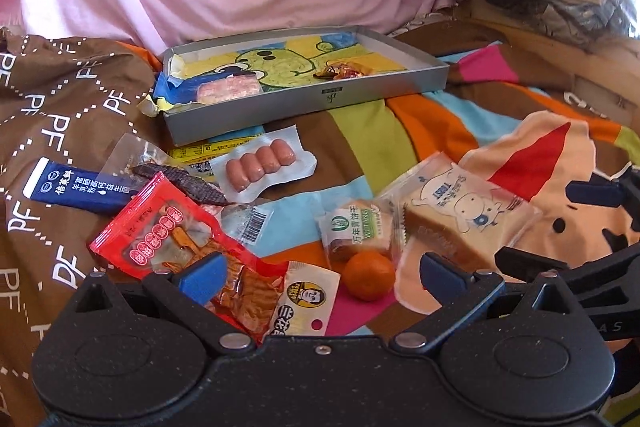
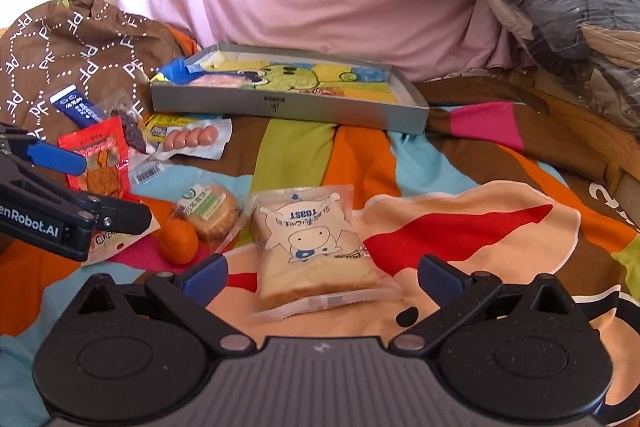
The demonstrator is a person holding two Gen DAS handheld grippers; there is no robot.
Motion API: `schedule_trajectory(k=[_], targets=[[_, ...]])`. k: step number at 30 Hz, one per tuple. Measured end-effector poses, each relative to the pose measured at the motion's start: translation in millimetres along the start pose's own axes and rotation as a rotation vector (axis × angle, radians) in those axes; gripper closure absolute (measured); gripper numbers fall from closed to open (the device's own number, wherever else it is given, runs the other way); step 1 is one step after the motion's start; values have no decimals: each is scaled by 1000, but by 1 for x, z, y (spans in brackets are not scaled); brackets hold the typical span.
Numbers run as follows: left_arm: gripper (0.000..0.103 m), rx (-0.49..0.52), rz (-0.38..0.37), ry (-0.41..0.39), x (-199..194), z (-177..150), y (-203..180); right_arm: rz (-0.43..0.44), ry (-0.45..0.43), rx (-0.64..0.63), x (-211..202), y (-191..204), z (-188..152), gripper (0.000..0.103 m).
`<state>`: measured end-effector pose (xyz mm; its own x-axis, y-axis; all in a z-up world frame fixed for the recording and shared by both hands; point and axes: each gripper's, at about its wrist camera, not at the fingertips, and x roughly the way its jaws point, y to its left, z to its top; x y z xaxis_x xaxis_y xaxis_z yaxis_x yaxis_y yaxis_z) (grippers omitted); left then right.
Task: Organize snacks
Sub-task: 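Move both grippers back from the tray toward the remaining snacks, then grasp the white TOAST bag with the right gripper while the left gripper approaches the mandarin orange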
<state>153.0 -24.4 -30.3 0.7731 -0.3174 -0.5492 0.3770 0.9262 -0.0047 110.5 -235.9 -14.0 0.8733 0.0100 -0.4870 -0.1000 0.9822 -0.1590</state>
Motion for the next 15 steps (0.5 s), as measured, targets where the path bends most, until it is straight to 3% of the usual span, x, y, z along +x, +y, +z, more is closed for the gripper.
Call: schedule_trajectory(k=[15], targets=[[3,138,-17,-5,17,-3,-13,81,111,3,35,-21,23,0]])
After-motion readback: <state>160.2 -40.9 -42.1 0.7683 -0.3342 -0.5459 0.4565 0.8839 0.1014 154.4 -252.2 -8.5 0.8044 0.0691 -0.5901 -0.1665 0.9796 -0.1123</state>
